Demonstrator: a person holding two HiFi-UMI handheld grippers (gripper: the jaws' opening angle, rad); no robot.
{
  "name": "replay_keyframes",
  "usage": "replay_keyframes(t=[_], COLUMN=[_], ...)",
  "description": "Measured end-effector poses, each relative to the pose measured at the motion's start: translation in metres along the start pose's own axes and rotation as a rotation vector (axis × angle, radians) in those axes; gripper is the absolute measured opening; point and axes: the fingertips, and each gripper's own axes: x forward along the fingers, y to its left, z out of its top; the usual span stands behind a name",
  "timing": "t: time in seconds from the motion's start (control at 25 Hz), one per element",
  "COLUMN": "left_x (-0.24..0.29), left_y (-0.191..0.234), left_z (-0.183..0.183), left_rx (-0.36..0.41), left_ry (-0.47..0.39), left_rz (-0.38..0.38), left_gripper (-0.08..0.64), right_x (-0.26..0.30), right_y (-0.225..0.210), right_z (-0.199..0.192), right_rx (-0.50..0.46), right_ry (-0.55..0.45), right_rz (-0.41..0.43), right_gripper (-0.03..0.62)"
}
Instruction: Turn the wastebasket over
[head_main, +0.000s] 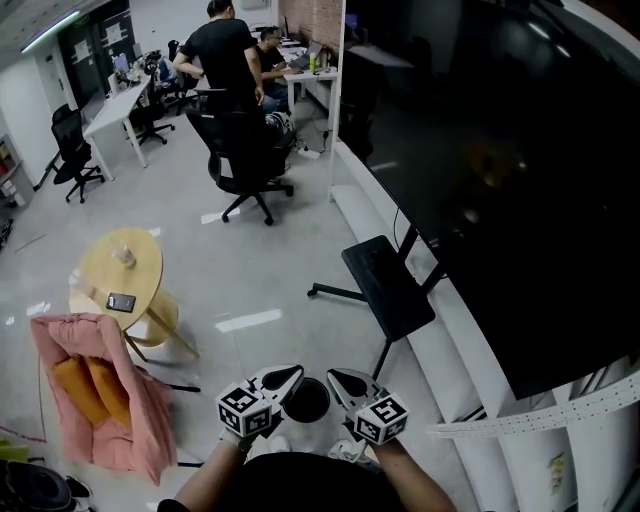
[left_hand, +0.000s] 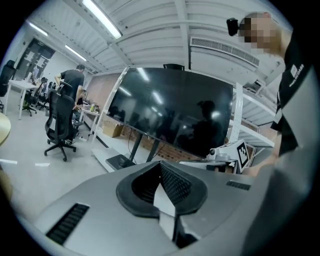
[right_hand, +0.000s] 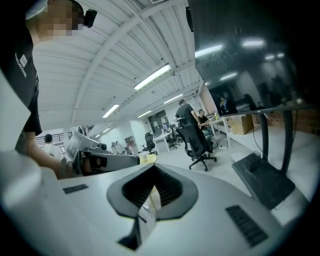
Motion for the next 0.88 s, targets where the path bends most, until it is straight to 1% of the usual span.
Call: replay_keyframes(t=[0.16,0.32,0.36,0.48,0.6,0.68,0.88], left_x=[0.002,0.001,0.001,0.0,-0.001,-0.003,-0.005], left_y=[0.0,-0.008,-0.01,-0.014,-0.015,-0.015,-0.016], left_z=[0.008,0.019,0.02,0.015,0.018,0.021,0.029], left_rx=[0.003,-0.021,-0.018,0.028,0.066,0.071,0.048], left_ry=[-0.009,-0.044,-0.047,-0.039,-0.049,-0.056,-0.065], left_rz=[0.006,0.0,-0.004,-0.012,-0.007,-0.001,-0.003], left_gripper=[0.014,0.014,0.014,0.014,0.014,0.014,0.012], right_x=[0.0,0.001,0.001,0.001,0.001,0.0,-0.001], right_y=[-0.009,-0.011,-0.011,-0.009,-0.005,-0.002,0.002], right_z=[0.01,0.017,0.017,0.019,0.022,0.023,0.025], right_rx=[0.014,-0.004,-0.011,-0.028,-0.043,-0.048,-0.066], right_ry=[-0.029,-0.04,-0.042,-0.048,-0.051,-0.053,-0.058], right_rz=[-0.016,-0.02,-0.022,-0.024,-0.021,-0.021,-0.026], right_gripper=[0.008,0.009,0.009,0.009,0.009,0.008,0.008])
